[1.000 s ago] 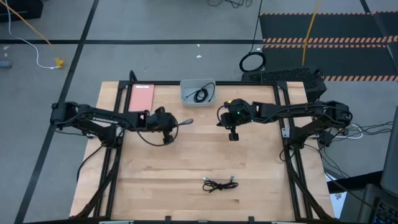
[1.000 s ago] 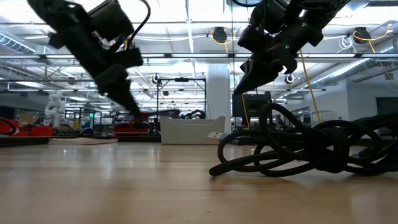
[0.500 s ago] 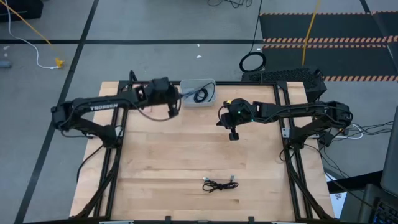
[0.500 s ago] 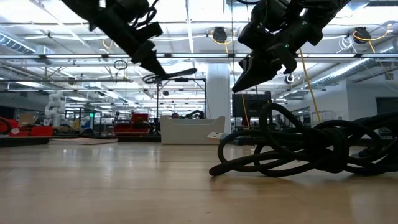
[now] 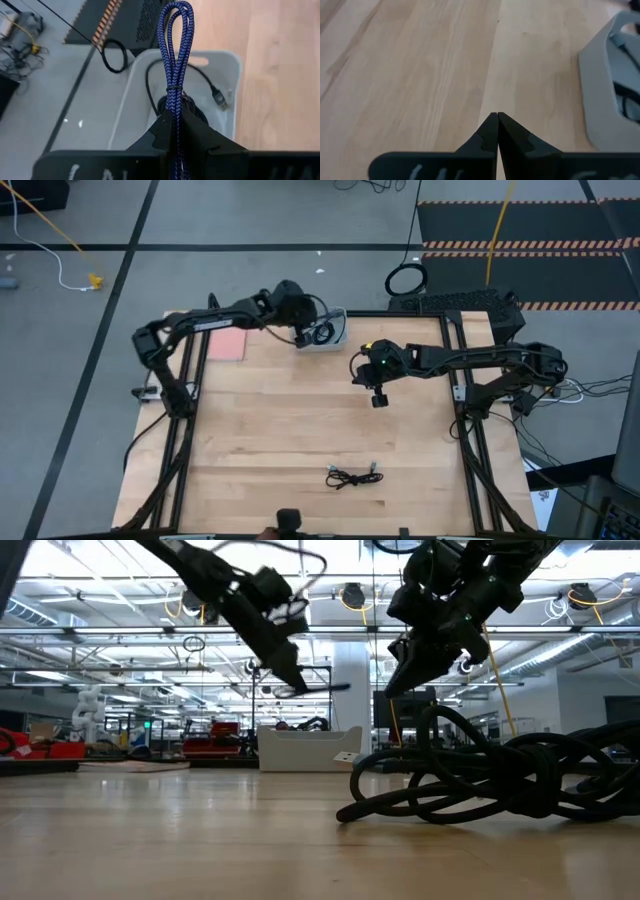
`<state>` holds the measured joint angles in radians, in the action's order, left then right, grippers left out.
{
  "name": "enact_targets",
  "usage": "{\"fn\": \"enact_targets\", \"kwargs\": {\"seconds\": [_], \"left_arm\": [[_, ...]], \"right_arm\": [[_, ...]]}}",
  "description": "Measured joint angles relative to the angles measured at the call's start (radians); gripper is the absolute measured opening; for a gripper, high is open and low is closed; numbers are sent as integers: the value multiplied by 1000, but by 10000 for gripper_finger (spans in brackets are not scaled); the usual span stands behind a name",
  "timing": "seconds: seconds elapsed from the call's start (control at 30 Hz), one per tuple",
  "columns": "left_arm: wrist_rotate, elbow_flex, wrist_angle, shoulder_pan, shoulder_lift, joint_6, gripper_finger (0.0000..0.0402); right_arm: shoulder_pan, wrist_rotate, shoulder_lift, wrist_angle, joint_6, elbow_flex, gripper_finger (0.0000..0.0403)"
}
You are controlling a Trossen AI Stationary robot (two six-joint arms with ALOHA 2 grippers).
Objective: Pick and place USB-C Cables
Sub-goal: Put the purple charger cable into the gray bin
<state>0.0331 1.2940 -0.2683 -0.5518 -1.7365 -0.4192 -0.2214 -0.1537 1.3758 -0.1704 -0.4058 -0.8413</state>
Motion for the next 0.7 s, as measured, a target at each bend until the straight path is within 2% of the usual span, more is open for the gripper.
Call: {"fn": "enact_targets", "kwargs": {"seconds": [0.3,0.7], "left_arm": [[21,5,1,-24,-127,-6,30],[-4,5,7,-79,-177,-57,31]], "right_arm": [[0,0,-42,-47,27,0,0],[0,-3,-107,-60,54,0,0]]}}
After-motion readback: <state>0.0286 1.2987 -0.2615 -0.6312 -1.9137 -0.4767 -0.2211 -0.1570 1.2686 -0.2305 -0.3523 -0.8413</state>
